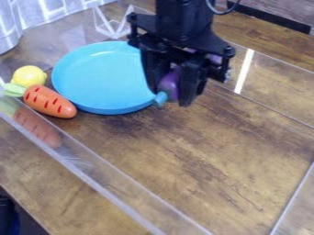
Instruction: Put the purple eggplant in the blue tray
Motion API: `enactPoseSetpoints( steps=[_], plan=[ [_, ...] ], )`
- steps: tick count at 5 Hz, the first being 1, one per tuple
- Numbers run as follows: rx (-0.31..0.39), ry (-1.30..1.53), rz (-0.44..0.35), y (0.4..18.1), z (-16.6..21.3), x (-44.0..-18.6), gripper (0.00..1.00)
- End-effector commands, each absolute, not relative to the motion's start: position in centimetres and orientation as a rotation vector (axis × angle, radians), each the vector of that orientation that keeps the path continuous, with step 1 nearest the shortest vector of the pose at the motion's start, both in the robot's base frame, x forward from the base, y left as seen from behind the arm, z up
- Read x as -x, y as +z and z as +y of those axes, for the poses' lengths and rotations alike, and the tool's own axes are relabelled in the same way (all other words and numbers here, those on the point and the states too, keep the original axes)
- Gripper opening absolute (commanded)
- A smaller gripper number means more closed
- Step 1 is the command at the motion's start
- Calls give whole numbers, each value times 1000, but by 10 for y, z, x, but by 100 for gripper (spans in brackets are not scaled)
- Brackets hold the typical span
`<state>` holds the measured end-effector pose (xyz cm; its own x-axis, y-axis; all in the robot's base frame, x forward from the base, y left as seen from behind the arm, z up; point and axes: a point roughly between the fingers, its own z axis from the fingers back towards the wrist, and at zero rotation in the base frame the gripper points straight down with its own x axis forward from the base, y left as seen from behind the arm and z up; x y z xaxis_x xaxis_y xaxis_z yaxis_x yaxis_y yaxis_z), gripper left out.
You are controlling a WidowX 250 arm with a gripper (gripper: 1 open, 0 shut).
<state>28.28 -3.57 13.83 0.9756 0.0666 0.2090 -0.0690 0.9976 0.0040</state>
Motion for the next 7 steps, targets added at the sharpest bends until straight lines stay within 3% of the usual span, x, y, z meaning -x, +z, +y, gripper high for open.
enactPoseSetpoints(
  steps=[1,6,7],
  plan=[
    [-4,32,-274,150,-42,-282,0],
    [-39,-23,-332,148,-36,-293,0],
    [-62,38,-316,143,-9,-302,0]
  ],
)
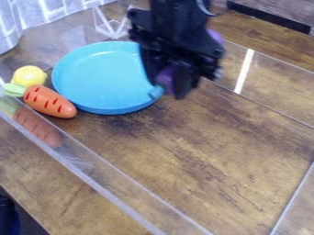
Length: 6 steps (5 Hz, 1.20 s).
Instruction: Put the purple eggplant in the blue tray
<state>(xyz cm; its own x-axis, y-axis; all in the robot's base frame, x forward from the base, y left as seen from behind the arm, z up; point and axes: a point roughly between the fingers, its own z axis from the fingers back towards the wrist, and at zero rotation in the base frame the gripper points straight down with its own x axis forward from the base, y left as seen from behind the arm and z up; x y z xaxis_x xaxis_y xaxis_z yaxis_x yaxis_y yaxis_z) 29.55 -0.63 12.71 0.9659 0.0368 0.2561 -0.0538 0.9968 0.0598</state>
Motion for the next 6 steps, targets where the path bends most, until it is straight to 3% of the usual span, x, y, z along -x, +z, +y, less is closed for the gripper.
enactPoseSetpoints(
  steps=[1,3,6],
  plan=[
    [-84,133,-304,142,35,-298,0],
    [-122,303,-274,130,114,-301,0],
    [-149,174,-260,109,76,-284,0]
  ],
)
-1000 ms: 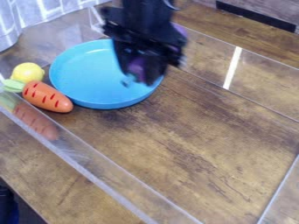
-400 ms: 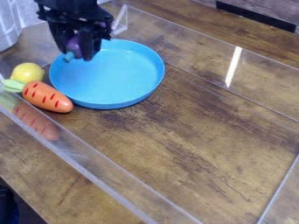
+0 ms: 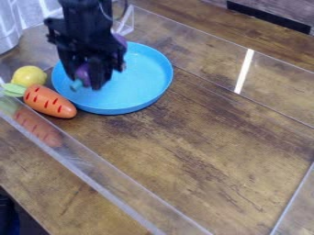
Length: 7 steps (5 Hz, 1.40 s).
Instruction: Put the purple eggplant in the blue tray
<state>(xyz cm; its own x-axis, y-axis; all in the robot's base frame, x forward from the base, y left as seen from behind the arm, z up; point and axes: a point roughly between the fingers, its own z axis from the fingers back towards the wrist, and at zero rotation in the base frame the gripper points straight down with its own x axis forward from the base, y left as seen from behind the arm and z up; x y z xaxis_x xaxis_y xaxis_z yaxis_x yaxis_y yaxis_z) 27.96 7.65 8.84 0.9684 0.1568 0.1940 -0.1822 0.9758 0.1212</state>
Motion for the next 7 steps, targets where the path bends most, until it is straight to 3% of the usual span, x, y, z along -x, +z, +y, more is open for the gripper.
enactPoseSetpoints(
  steps=[1,4,7],
  plan=[
    [-146,176,-269,112,72,-292,0],
    [-153,194,-281,107,84,-325,0],
    [-159,229,-268,94,109,-331,0]
  ],
)
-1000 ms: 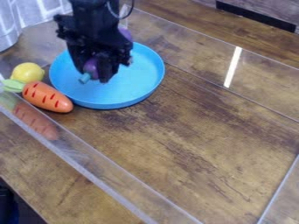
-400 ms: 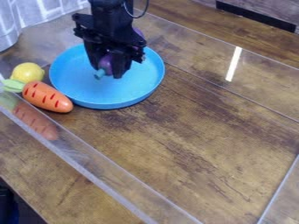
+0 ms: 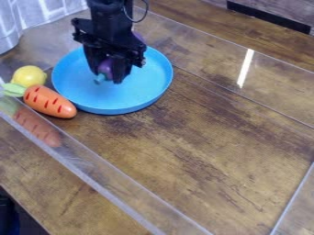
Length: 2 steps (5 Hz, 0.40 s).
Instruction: Put the purple eggplant in the blue tray
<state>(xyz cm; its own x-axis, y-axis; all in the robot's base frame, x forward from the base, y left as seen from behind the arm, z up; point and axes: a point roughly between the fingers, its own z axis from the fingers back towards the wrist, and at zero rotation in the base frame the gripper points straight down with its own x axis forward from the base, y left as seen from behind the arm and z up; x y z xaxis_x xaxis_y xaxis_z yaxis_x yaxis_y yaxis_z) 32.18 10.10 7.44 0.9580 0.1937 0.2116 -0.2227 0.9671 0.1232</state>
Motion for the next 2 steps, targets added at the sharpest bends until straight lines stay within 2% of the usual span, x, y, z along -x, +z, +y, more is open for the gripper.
enactPoseSetpoints(
  steps=[1,2],
  plan=[
    [-162,242,-265,92,114,-333,0],
    [-164,245,-264,90,116,-333,0]
  ],
)
